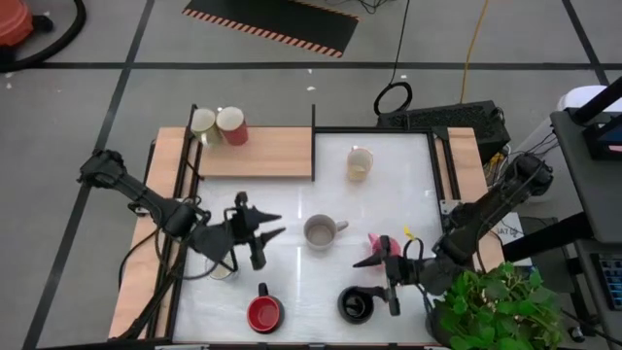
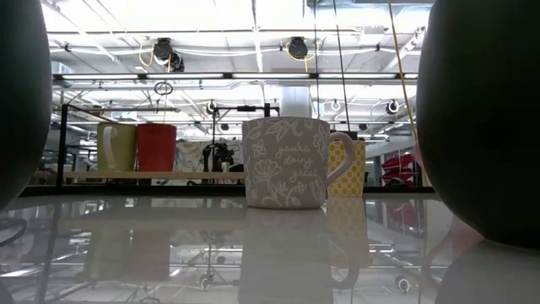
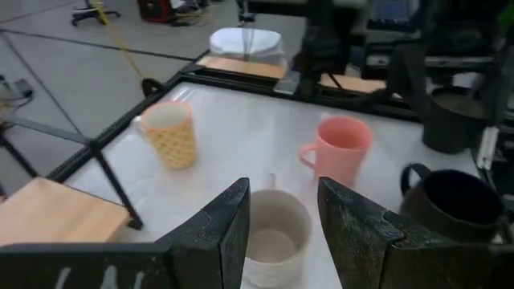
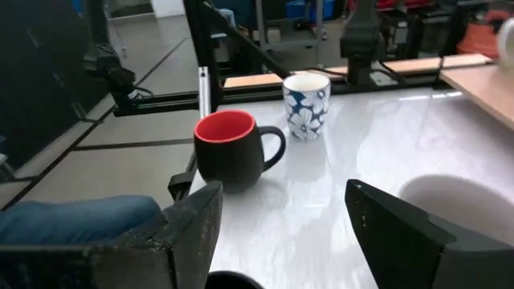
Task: Place coffee mugs
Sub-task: Put the black mug on the shelf
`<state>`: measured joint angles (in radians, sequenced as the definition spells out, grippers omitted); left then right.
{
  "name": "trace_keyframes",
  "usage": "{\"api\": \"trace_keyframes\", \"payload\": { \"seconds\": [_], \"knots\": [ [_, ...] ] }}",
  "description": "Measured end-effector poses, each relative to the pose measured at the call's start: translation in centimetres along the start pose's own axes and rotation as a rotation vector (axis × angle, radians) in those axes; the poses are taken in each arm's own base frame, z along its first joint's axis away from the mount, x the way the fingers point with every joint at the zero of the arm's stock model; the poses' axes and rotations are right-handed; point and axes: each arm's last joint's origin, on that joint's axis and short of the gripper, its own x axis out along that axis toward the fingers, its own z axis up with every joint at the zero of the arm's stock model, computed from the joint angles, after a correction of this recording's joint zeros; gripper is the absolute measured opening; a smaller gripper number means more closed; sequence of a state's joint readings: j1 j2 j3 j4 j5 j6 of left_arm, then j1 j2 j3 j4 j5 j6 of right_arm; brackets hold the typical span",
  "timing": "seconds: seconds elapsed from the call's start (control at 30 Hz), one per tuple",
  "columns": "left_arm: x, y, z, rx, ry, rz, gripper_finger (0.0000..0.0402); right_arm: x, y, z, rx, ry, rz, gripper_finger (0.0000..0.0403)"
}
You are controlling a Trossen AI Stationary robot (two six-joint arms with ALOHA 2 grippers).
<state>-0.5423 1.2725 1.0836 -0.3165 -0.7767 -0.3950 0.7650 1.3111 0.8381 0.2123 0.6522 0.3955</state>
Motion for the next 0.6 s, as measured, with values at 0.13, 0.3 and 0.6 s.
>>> {"api": "trace_keyframes", "payload": {
  "seconds": [0.13, 0.3, 0.6],
  "knots": [
    [-0.1, -0.8, -0.5, 0.009, 0.018, -0.037, 0.0152, 0.6, 0.8, -0.6, 0.034, 0.019, -0.002, 0.0257],
    [-0.6, -1.5, -0.9, -0.022, 0.036, -0.079, 0.0152, 1.7, 1.8, -0.6, 0.030, 0.033, -0.008, 0.0257],
    [-2.2, -2.6, -1.9, -0.009, 0.075, -0.135, 0.0152, 2.6, 2.0, -0.9, 0.037, 0.073, -0.035, 0.0257]
  ]
}}
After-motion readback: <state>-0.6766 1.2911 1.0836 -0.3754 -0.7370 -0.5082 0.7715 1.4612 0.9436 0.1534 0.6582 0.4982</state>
